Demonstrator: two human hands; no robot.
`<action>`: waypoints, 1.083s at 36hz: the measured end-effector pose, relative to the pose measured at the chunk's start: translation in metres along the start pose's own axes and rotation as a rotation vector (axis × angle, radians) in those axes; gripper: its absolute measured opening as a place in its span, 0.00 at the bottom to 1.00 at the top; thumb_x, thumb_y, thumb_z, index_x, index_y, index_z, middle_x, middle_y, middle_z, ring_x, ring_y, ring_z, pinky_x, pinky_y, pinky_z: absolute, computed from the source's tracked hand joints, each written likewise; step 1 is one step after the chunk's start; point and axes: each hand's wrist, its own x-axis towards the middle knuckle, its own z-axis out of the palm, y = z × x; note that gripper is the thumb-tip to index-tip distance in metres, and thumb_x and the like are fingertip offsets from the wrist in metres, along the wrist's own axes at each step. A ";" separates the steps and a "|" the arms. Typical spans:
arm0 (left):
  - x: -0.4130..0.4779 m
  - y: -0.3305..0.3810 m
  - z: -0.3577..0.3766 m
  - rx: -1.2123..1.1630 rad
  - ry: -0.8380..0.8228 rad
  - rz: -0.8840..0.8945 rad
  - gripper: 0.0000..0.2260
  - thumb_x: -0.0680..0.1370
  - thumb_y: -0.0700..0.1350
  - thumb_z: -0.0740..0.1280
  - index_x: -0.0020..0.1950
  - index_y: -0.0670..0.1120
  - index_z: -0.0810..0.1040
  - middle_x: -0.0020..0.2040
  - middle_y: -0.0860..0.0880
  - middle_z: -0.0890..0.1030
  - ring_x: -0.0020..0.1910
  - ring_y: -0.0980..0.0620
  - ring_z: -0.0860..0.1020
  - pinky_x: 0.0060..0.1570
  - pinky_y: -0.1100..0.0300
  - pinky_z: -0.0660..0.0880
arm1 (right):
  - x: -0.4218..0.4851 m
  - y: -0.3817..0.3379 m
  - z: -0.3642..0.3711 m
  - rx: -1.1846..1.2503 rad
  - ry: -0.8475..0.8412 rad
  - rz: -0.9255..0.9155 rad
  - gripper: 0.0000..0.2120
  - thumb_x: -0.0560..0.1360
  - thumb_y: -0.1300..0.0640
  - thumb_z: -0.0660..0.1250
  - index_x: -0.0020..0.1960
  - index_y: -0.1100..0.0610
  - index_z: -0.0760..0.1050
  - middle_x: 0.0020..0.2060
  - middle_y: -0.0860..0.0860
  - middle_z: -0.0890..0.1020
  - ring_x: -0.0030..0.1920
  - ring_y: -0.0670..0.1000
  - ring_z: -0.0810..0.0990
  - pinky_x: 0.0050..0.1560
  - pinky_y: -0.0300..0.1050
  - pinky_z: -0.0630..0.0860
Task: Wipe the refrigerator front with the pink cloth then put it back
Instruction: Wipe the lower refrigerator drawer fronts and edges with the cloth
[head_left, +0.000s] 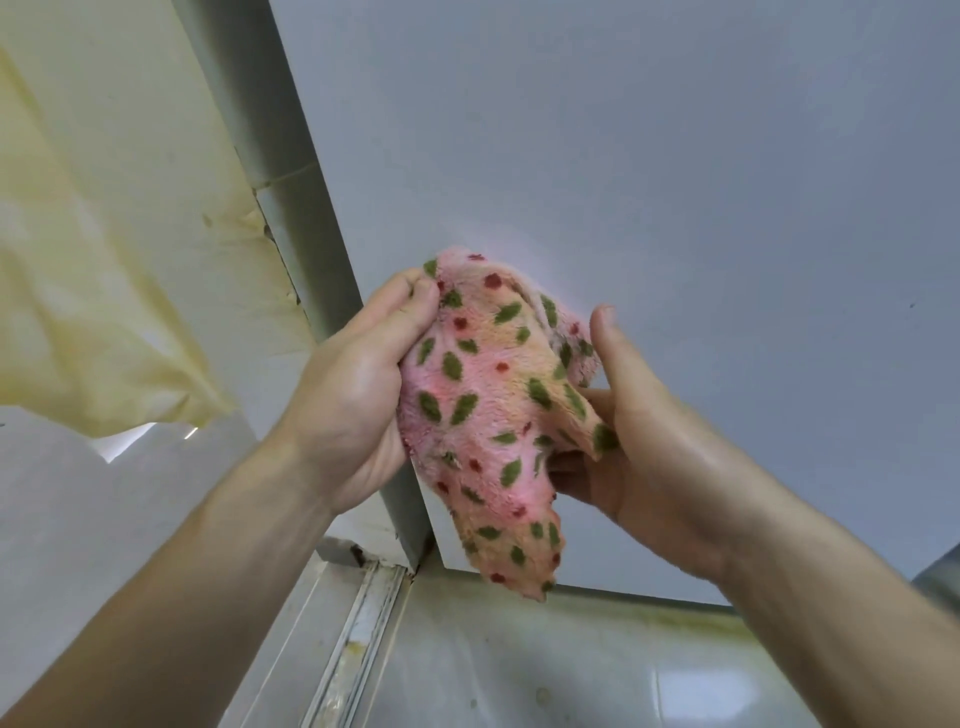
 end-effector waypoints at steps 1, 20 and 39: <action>-0.001 -0.001 0.000 0.032 0.037 0.011 0.14 0.87 0.44 0.56 0.66 0.38 0.76 0.62 0.39 0.84 0.63 0.43 0.83 0.59 0.51 0.82 | 0.000 0.001 0.003 0.069 -0.014 -0.011 0.37 0.83 0.31 0.46 0.66 0.55 0.82 0.56 0.54 0.88 0.60 0.52 0.86 0.64 0.49 0.77; -0.028 0.000 -0.020 0.565 0.464 0.232 0.10 0.82 0.41 0.67 0.59 0.55 0.81 0.33 0.51 0.80 0.33 0.52 0.79 0.39 0.54 0.76 | -0.012 0.024 0.033 0.042 0.465 -0.441 0.22 0.75 0.54 0.77 0.60 0.48 0.67 0.37 0.47 0.88 0.42 0.43 0.87 0.42 0.28 0.75; -0.027 0.025 -0.034 1.084 0.308 0.233 0.10 0.75 0.41 0.79 0.46 0.58 0.87 0.41 0.58 0.86 0.41 0.59 0.84 0.41 0.71 0.77 | -0.008 -0.006 0.002 -0.712 0.555 -0.546 0.03 0.71 0.43 0.78 0.41 0.39 0.85 0.37 0.39 0.84 0.42 0.38 0.81 0.38 0.27 0.71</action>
